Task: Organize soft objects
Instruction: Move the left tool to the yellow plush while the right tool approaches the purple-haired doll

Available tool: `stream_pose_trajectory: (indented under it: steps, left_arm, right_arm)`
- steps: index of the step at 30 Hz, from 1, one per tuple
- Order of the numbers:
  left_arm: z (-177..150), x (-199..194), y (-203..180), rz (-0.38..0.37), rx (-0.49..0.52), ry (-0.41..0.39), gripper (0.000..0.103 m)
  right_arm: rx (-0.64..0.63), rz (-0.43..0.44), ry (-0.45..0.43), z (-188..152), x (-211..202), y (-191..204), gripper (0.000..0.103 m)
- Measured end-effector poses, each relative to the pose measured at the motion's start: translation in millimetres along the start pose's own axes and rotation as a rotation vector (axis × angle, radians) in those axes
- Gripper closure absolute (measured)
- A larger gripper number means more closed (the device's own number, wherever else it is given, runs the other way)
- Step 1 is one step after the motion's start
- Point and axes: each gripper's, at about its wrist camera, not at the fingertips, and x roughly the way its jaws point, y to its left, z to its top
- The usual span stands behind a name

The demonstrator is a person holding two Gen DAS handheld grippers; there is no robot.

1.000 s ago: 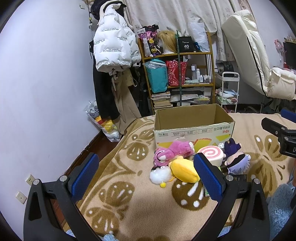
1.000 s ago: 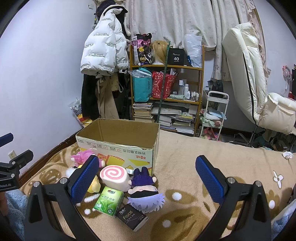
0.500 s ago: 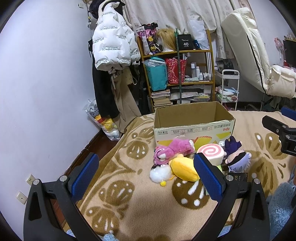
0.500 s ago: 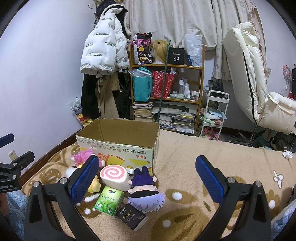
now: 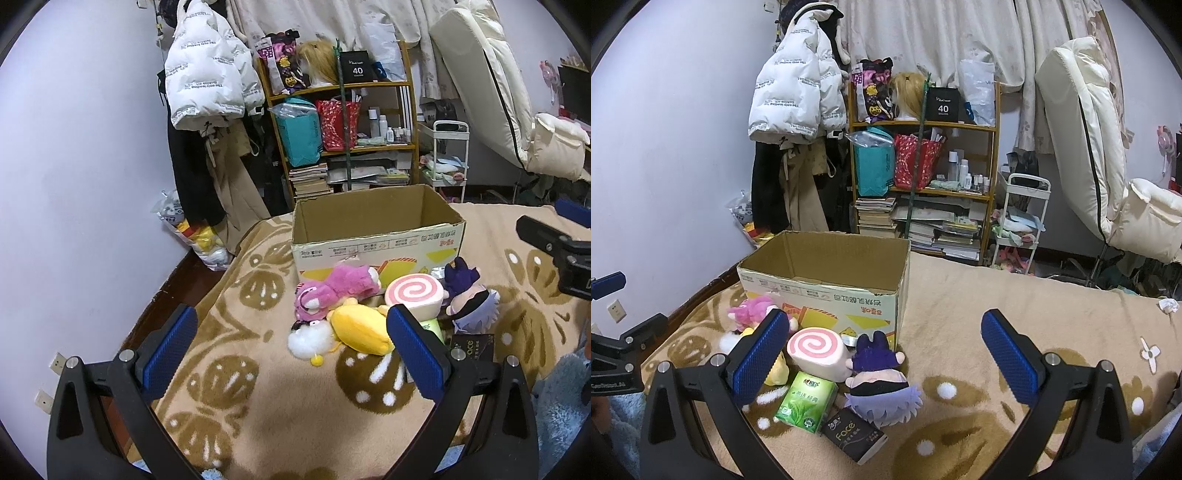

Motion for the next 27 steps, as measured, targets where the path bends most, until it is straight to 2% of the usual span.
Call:
stream_pose_trajectory:
  steps: [6, 18, 23, 27]
  left_arm:
    - [14, 6, -5, -0.018, 0.014, 0.020, 0.002]
    - [53, 31, -15, -0.049, -0.022, 0.061, 0.002]
    - [57, 44, -21, -0.032, -0.031, 0.063, 0.002]
    - [50, 61, -24, -0.055, -0.047, 0.099, 0.002]
  right_arm:
    - [0.016, 0.001, 0.035, 2, 9, -4, 0.000]
    - [0.068, 0.005, 0.131, 12, 42, -15, 0.000]
    - [0.087, 0.006, 0.155, 14, 53, -20, 0.000]
    - [0.089, 0.012, 0.180, 11, 60, -20, 0.000]
